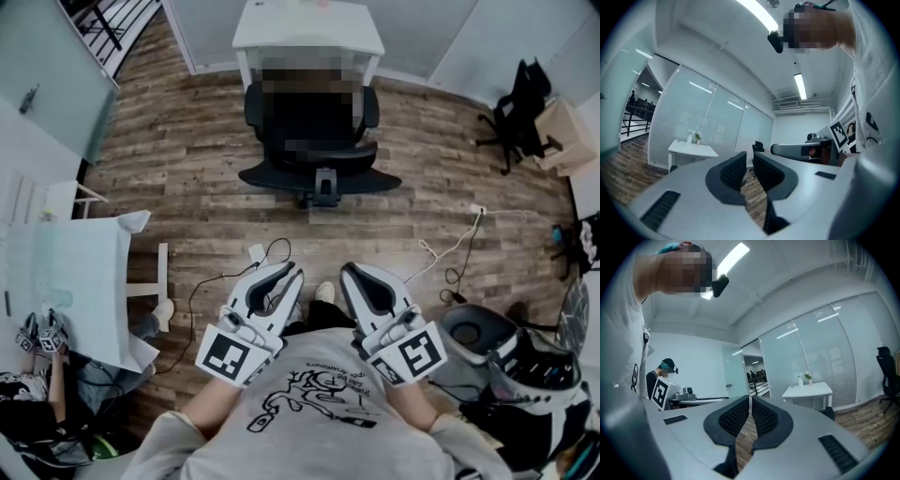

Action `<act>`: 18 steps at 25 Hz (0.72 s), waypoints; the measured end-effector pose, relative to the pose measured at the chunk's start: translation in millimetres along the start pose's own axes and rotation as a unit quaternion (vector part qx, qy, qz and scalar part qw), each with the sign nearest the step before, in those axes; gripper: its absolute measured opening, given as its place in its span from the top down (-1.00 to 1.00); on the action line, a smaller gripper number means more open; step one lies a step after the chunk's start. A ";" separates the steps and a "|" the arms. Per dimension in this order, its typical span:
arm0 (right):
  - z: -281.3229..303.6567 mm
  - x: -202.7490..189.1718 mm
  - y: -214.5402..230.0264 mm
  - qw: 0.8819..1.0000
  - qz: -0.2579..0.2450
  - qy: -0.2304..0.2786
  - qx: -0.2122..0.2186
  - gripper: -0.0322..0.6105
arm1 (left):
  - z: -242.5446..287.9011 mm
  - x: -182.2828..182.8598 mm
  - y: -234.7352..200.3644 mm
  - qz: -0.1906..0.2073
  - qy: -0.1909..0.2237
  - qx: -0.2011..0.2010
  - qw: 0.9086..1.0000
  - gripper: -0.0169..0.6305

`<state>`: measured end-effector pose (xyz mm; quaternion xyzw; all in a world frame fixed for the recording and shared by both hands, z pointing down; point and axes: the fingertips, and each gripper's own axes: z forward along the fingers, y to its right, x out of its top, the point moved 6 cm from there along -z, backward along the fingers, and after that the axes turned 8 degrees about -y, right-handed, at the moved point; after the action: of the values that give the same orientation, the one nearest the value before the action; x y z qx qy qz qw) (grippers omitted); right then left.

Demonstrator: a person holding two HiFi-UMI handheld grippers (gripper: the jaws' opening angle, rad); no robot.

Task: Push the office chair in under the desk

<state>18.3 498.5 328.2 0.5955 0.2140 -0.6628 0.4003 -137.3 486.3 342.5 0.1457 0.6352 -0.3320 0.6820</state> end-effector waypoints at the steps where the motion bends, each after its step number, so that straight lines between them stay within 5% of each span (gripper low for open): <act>1: 1.6 -0.7 0.5 1.000 0.000 -0.001 -0.001 0.77 | 0.7 -0.6 -1.7 -0.001 -0.001 0.000 1.000 0.79; 18: 36.6 11.3 51.1 1.000 -0.004 -0.005 0.004 0.77 | 51.9 7.4 -34.2 -0.003 -0.011 0.004 1.000 0.79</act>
<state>36.2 437.5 334.5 0.5930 0.2118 -0.6679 0.3968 -119.4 426.8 350.8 0.1431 0.6264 -0.3381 0.6876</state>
